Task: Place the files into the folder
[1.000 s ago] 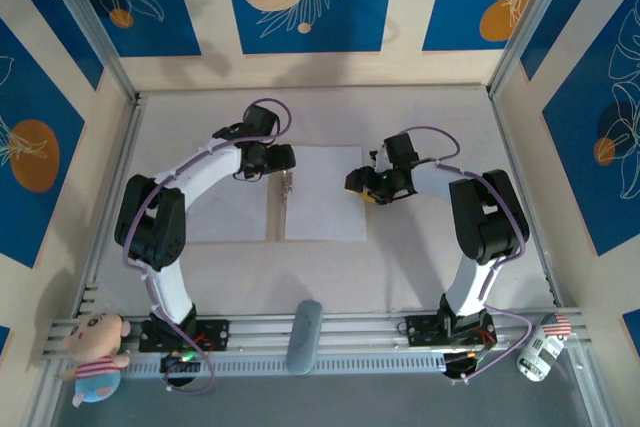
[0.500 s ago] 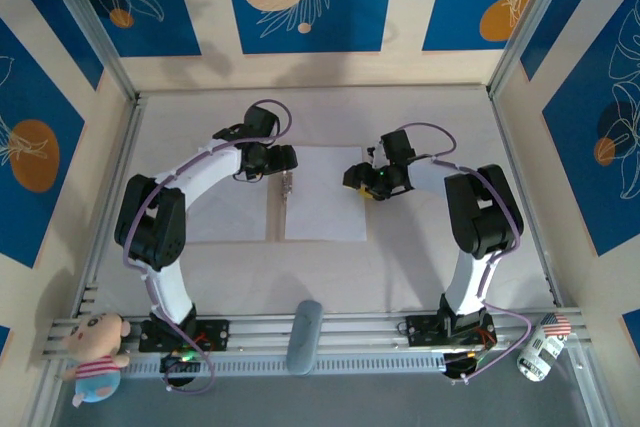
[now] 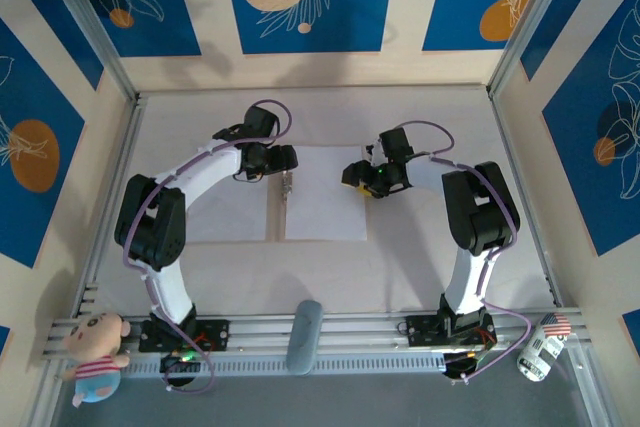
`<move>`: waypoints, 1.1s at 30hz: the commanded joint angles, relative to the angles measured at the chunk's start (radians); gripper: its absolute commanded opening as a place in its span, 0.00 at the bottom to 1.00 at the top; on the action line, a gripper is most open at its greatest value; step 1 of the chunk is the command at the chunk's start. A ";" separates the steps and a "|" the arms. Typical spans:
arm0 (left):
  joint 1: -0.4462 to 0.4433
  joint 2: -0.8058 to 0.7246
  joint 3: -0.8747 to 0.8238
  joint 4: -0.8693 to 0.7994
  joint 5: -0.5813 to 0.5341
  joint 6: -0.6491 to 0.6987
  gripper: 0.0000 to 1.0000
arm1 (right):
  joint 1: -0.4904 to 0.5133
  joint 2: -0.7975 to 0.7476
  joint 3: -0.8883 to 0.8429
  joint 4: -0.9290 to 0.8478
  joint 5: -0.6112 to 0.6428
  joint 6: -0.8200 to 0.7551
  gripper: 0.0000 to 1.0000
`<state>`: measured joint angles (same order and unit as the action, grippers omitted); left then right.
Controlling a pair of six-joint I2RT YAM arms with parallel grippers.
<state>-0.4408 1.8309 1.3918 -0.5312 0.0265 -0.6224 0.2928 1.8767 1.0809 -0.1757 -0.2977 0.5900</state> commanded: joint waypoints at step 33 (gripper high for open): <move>0.015 -0.009 -0.004 0.002 0.039 0.000 0.82 | 0.009 0.065 0.080 -0.038 -0.008 -0.001 0.62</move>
<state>-0.4381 1.8309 1.3918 -0.5312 0.0429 -0.6224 0.2947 1.9236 1.1332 -0.1944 -0.2985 0.5896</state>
